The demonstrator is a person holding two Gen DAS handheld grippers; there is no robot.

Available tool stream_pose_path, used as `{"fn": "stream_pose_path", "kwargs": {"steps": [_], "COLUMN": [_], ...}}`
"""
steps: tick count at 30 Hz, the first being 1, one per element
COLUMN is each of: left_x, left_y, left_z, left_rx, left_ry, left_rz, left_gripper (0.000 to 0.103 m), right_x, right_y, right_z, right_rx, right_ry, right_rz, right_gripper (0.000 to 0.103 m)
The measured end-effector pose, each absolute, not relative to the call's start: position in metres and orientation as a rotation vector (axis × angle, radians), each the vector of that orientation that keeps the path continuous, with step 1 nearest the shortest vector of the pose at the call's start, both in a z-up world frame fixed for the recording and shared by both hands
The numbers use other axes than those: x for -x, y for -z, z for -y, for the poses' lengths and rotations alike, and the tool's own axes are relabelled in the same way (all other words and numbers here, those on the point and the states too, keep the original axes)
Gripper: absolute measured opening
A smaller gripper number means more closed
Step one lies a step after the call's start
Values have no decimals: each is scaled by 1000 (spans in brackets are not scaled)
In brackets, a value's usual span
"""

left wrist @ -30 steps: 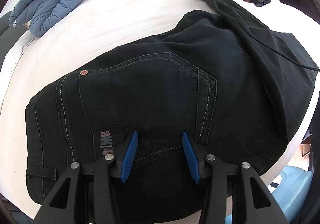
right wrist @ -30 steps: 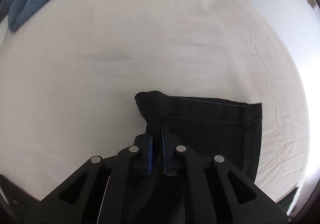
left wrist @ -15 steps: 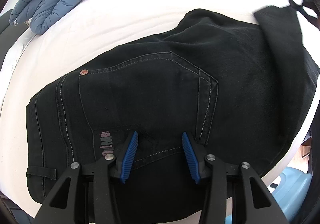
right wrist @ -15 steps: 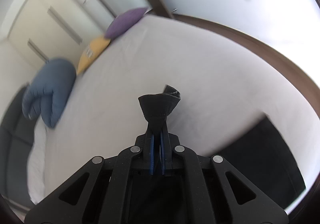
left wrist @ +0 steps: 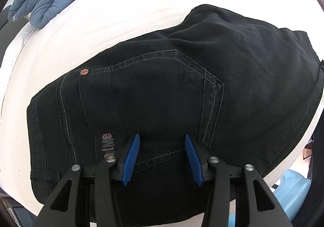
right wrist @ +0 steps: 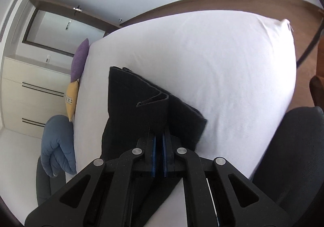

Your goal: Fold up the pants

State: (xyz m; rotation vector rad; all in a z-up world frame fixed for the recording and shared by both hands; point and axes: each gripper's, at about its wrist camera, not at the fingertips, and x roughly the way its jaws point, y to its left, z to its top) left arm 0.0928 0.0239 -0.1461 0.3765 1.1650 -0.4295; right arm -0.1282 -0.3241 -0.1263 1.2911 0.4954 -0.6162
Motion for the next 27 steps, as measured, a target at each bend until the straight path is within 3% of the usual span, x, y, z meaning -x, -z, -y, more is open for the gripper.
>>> {"fn": "stream_pose_path", "kwargs": {"steps": [12, 20, 25, 27], "left_x": [-96, -95, -85, -76], "left_y": [144, 140, 122, 112], "left_z": [-11, -10, 3, 22], "left_rx": [-370, -356, -309, -306], "left_ry": [371, 314, 351, 382], "left_rz": [-1170, -1166, -1155, -1113], "left_gripper": [52, 54, 54, 61], "right_x": [163, 196, 138, 104], "right_y": [136, 88, 45, 50], "right_z": [319, 328, 311, 297], "right_rx": [-1291, -1131, -953, -947], "right_ry": [597, 786, 546, 390], "right_rz": [-495, -519, -546, -594], "right_gripper": [4, 6, 6, 6]}}
